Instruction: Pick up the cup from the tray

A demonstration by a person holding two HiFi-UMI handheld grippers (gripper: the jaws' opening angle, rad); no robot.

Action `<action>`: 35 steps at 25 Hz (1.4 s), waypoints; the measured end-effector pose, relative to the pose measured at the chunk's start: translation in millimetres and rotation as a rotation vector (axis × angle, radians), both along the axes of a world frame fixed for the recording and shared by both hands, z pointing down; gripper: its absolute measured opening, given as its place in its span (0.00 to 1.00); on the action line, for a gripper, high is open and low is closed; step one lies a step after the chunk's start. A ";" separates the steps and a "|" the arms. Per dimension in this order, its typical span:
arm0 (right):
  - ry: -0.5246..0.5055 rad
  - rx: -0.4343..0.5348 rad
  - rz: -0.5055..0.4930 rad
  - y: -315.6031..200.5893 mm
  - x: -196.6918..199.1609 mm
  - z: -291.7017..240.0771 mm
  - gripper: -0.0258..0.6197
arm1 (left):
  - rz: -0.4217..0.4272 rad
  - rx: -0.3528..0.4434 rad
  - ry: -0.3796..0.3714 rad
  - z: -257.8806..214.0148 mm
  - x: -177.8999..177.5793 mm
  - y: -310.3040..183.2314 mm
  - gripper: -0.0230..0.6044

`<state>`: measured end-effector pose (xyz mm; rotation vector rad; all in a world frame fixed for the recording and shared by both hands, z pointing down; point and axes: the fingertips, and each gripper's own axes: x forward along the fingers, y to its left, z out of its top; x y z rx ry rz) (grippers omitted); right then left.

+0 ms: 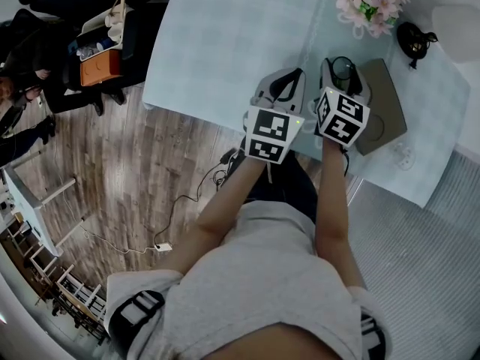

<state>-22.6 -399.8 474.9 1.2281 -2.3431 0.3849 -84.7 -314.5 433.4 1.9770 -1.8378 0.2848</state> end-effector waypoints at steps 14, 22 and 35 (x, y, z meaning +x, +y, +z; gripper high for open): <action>0.084 -0.107 -0.162 45.0 -56.6 64.9 0.46 | -0.140 -0.054 0.018 22.4 -54.7 37.7 0.04; 0.122 -0.107 -0.173 54.5 -55.1 88.0 0.46 | -0.131 -0.073 0.033 31.8 -53.0 42.0 0.04; -0.046 -0.089 -0.132 55.1 -49.8 68.9 0.47 | -0.103 -0.069 0.031 34.2 -41.9 42.9 0.04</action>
